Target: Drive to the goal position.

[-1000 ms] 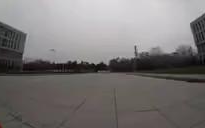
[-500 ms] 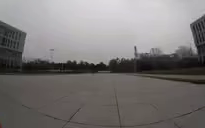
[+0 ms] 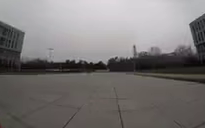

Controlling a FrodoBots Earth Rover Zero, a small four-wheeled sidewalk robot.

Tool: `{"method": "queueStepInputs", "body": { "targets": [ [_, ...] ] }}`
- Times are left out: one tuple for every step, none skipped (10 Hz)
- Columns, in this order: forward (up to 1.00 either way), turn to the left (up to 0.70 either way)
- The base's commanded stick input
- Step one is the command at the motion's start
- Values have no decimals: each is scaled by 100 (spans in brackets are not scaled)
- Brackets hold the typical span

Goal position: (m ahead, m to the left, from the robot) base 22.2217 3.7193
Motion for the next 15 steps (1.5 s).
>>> {"method": "queueStepInputs", "body": {
  "targets": [
    [70, -1],
    [70, -1],
    [70, -1],
    [70, -1],
    [70, -1],
    [70, -1],
    [70, -1],
    [70, -1],
    [70, -1],
    [70, -1],
    [70, -1],
    [70, -1],
    [70, -1],
    [70, -1],
    [70, -1]
  ]
}}
